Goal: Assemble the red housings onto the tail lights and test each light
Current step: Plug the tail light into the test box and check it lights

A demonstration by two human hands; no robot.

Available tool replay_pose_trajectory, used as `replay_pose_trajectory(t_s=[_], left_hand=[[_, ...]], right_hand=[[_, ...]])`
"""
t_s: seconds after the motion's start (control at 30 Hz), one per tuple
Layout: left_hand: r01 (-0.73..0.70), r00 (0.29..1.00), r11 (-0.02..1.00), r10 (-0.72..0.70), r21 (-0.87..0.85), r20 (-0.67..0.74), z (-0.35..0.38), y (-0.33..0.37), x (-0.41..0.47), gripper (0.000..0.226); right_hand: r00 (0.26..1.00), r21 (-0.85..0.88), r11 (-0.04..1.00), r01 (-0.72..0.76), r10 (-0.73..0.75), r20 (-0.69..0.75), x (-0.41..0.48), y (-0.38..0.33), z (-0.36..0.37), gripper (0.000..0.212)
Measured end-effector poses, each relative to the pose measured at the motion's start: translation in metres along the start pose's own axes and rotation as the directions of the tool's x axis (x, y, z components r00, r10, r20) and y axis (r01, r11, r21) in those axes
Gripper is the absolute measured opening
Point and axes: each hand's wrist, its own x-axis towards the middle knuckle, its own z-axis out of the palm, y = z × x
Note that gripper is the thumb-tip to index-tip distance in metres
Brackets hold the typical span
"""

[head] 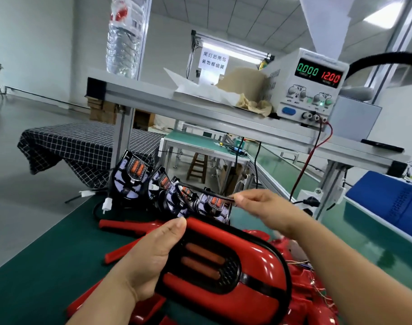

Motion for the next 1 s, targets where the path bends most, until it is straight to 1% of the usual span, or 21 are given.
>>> replay_pose_trajectory(t_s=[0.07, 0.1, 0.13, 0.17, 0.2, 0.27, 0.33, 0.4, 0.43, 0.47, 0.5, 0.53, 0.57, 0.6, 0.63, 0.7, 0.8, 0.87, 0.9, 0.93, 1.0], left_hand=[[0.003, 1.000, 1.000, -0.003, 0.002, 0.007, -0.004, 0.000, 0.001, 0.061], [0.001, 1.000, 1.000, -0.001, 0.001, 0.013, -0.005, 0.000, 0.001, 0.060], [-0.002, 1.000, 1.000, 0.002, 0.000, 0.018, -0.006, 0.001, 0.002, 0.059], [-0.007, 1.000, 1.000, 0.007, 0.003, 0.023, -0.007, 0.001, 0.002, 0.057], [-0.013, 0.999, 1.000, 0.013, 0.012, 0.029, -0.007, 0.002, 0.003, 0.055], [-0.025, 0.999, 0.999, 0.024, 0.027, 0.031, -0.008, 0.002, 0.004, 0.054], [-0.031, 0.999, 0.999, 0.031, 0.024, 0.011, -0.008, 0.002, 0.005, 0.057], [-0.035, 0.999, 0.999, 0.035, 0.014, -0.022, -0.007, 0.002, 0.006, 0.059], [-0.036, 0.999, 0.999, 0.036, 0.007, -0.029, -0.006, 0.002, 0.006, 0.060], [-0.035, 0.999, 0.999, 0.035, 0.004, -0.030, -0.006, 0.002, 0.006, 0.060], [-0.034, 0.999, 0.999, 0.035, 0.007, -0.025, -0.005, 0.002, 0.006, 0.060], [-0.034, 0.999, 0.999, 0.034, 0.018, -0.016, -0.003, 0.003, 0.005, 0.060], [-0.033, 0.999, 0.999, 0.033, 0.030, -0.004, -0.002, 0.002, 0.004, 0.059], [-0.030, 1.000, 0.999, 0.029, 0.041, 0.010, -0.001, 0.002, 0.003, 0.057], [-0.027, 0.999, 0.998, 0.026, 0.049, 0.023, 0.000, 0.002, 0.002, 0.056], [-0.028, 0.999, 0.998, 0.027, 0.061, 0.030, 0.002, 0.001, 0.000, 0.055], [-0.031, 0.999, 0.997, 0.030, 0.076, 0.014, 0.003, 0.000, -0.002, 0.058], [-0.038, 0.999, 0.997, 0.037, 0.074, 0.015, 0.004, 0.000, -0.003, 0.051], [-0.043, 0.999, 0.996, 0.042, 0.076, 0.006, 0.004, -0.001, -0.003, 0.047], [-0.045, 0.999, 0.995, 0.046, 0.088, -0.004, 0.003, -0.001, -0.003, 0.044], [-0.045, 0.999, 0.993, 0.048, 0.109, -0.025, 0.001, -0.001, -0.001, 0.042]], right_hand=[[0.979, -0.192, 0.978, 0.077, -0.111, -0.170, -0.003, -0.002, -0.021, 0.050], [0.962, -0.292, 0.951, 0.103, -0.170, -0.215, -0.003, -0.002, -0.030, 0.056], [0.951, -0.418, 0.904, 0.091, -0.203, -0.232, -0.005, -0.002, -0.037, 0.056], [0.947, -0.539, 0.840, 0.062, -0.221, -0.234, -0.008, -0.002, -0.042, 0.050], [0.948, -0.606, 0.793, 0.052, -0.229, -0.219, -0.011, -0.001, -0.045, 0.041], [0.964, -0.600, 0.791, 0.124, -0.238, -0.115, -0.020, 0.002, -0.046, 0.031], [0.968, -0.449, 0.868, 0.210, -0.250, -0.031, -0.029, 0.006, -0.037, 0.032], [0.969, -0.154, 0.963, 0.222, -0.235, -0.075, -0.033, 0.014, -0.024, 0.031], [0.972, 0.028, 0.977, 0.211, -0.207, -0.108, -0.034, 0.017, -0.017, 0.029], [0.978, 0.232, 0.953, 0.193, -0.168, -0.123, -0.035, 0.019, -0.009, 0.027], [0.985, 0.435, 0.884, 0.168, -0.129, -0.118, -0.035, 0.020, 0.000, 0.023], [0.991, 0.602, 0.787, 0.134, -0.102, -0.087, -0.035, 0.020, 0.009, 0.018], [0.994, 0.713, 0.693, 0.102, -0.095, -0.049, -0.035, 0.019, 0.017, 0.018], [0.995, 0.763, 0.642, 0.076, -0.096, -0.019, -0.036, 0.018, 0.022, 0.021], [0.994, 0.778, 0.625, 0.062, -0.110, 0.008, -0.037, 0.017, 0.027, 0.025], [0.989, 0.751, 0.659, 0.026, -0.125, 0.075, -0.040, 0.017, 0.030, 0.023], [0.974, 0.688, 0.722, -0.073, -0.096, 0.204, -0.043, 0.015, 0.031, 0.042], [0.978, 0.587, 0.803, -0.104, -0.024, 0.205, -0.044, 0.016, 0.031, 0.037], [0.981, 0.554, 0.822, -0.128, 0.023, 0.194, -0.043, 0.019, 0.032, 0.038], [0.975, 0.566, 0.804, -0.184, 0.076, 0.209, -0.041, 0.022, 0.034, 0.043], [0.960, 0.628, 0.729, -0.271, 0.155, 0.235, -0.035, 0.026, 0.037, 0.065]])
